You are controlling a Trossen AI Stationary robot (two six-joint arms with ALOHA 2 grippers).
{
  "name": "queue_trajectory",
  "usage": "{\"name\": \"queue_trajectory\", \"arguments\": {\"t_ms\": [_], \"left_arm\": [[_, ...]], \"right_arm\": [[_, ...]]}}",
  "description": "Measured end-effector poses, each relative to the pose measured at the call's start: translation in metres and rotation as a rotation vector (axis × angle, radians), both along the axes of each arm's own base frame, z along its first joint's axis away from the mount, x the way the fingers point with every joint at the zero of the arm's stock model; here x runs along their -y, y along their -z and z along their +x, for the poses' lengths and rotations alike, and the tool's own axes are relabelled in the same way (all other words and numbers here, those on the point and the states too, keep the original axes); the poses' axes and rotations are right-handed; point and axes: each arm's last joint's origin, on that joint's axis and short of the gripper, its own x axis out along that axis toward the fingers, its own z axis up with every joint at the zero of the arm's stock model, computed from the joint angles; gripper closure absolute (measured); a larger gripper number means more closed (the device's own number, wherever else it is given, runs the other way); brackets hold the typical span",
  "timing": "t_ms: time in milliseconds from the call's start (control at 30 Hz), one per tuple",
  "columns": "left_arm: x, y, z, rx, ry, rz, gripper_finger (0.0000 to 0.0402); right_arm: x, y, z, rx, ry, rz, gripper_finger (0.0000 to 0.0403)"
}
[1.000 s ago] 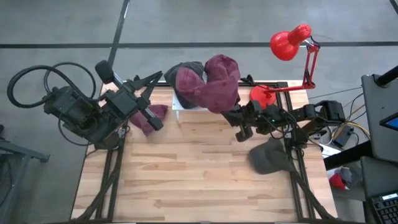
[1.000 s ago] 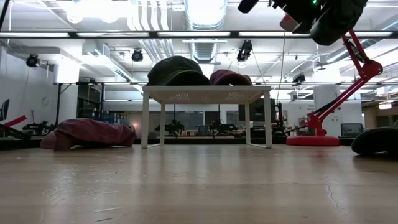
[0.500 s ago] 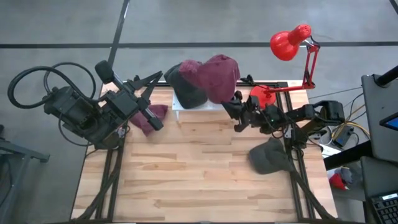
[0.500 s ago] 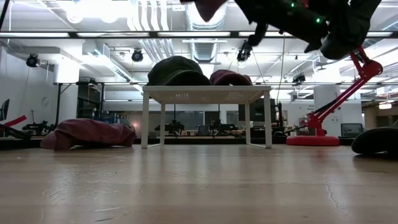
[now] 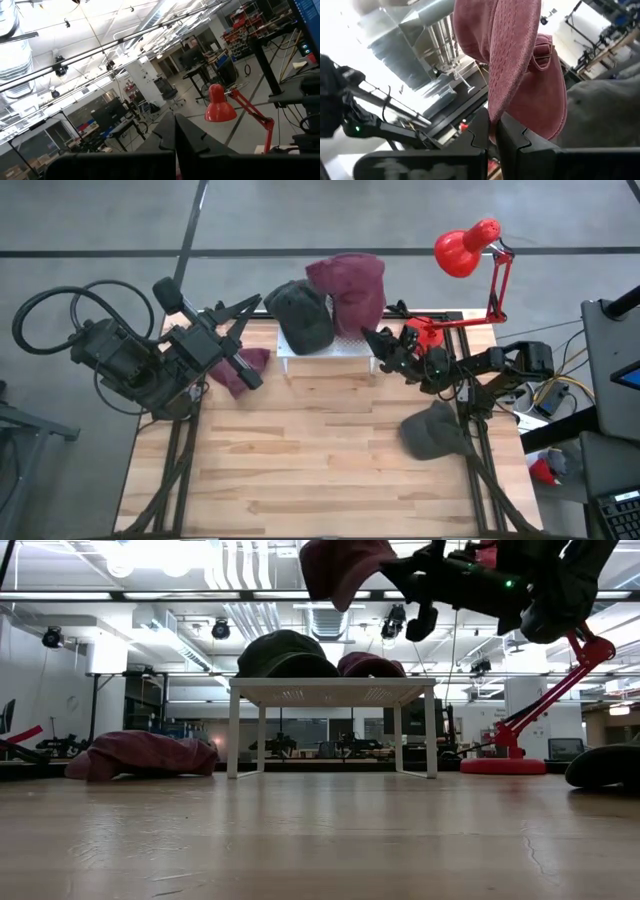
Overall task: Pick & Place hat
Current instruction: Stack the bottom red cap on top of the red cap on the shelf
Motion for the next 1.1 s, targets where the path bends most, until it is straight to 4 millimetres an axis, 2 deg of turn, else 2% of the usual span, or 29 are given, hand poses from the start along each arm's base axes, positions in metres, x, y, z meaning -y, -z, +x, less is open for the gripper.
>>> {"name": "queue_trajectory", "arguments": {"t_ms": [267, 433, 533, 800, 1100], "left_arm": [[0.0, 0.0, 0.0, 0.001, 0.0, 0.0, 0.0401], [0.0, 0.0, 0.0, 0.001, 0.0, 0.0, 0.0401], [0.0, 0.0, 0.0, 0.001, 0.0, -0.001, 0.0401], [0.0, 0.0, 0.0, 0.001, 0.0, -0.001, 0.0401], [0.0, 0.0, 0.0, 0.005, 0.0, -0.005, 0.0401]], "right_arm": [[-0.012, -0.001, 0.002, 0.097, -0.013, 0.204, 0.0391], [-0.025, 0.0, 0.001, 0.214, 0.04, 0.439, 0.0391], [-0.031, -0.002, 0.002, 0.265, 0.069, 0.52, 0.0391], [-0.031, -0.006, 0.008, 0.312, 0.021, 0.599, 0.0391], [-0.026, 0.004, 0.013, 0.292, 0.028, 0.699, 0.039]]}}
